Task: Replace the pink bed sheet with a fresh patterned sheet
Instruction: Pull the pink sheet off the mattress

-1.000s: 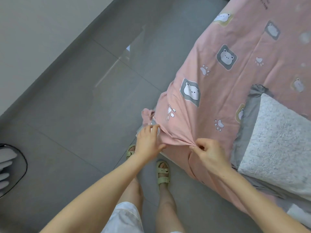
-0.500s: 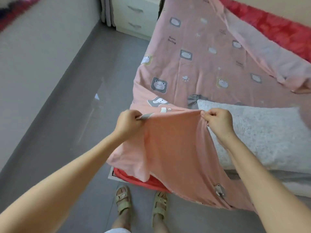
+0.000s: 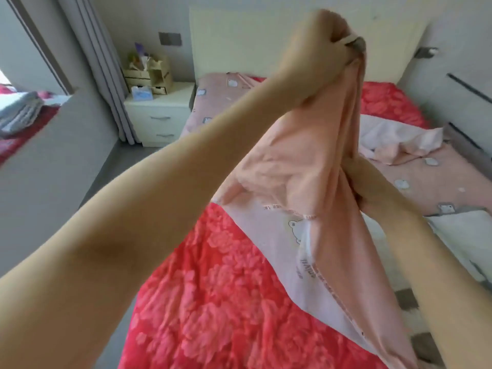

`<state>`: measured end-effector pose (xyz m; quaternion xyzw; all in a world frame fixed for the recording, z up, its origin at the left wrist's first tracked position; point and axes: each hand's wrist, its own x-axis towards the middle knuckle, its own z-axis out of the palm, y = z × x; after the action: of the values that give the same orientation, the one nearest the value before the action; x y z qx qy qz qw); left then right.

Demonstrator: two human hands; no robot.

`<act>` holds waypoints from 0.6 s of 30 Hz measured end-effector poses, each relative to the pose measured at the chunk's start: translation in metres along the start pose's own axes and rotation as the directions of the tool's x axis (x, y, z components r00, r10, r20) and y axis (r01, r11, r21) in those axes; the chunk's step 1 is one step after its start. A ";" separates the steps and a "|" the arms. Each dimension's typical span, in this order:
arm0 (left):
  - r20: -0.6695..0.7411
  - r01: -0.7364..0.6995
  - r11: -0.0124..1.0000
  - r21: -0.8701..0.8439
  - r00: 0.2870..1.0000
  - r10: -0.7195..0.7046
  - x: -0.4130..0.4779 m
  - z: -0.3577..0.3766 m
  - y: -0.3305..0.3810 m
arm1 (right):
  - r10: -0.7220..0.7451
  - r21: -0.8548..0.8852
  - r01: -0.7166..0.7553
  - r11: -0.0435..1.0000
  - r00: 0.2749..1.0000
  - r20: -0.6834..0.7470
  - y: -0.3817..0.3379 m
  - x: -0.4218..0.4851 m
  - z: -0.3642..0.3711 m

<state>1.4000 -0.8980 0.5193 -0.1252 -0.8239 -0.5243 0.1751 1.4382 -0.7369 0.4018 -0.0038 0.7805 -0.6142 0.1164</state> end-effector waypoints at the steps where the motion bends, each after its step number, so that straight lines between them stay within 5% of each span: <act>1: -0.002 -0.032 0.999 -0.013 0.999 0.032 0.018 0.016 0.025 | -0.051 0.053 0.058 0.997 0.990 -0.132 -0.008 -0.005 -0.019; 5: 0.001 0.082 0.997 0.012 0.997 -0.082 0.043 0.054 0.008 | -0.245 -0.096 0.226 0.969 0.861 -0.445 -0.009 -0.003 -0.086; 11: 0.244 0.396 0.827 0.400 0.824 -0.512 -0.025 0.075 -0.129 | -0.152 -0.197 0.069 0.978 0.880 -0.450 0.053 0.021 -0.110; 18: 0.178 0.416 0.690 0.593 0.767 -0.616 -0.092 0.021 -0.190 | -0.059 -0.263 -0.040 0.964 0.932 -0.356 0.077 0.033 -0.054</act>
<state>1.4059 -0.9604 0.3167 0.0739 -0.9517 -0.2764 -0.1112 1.4066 -0.6710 0.3335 0.0898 0.8638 -0.4946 -0.0334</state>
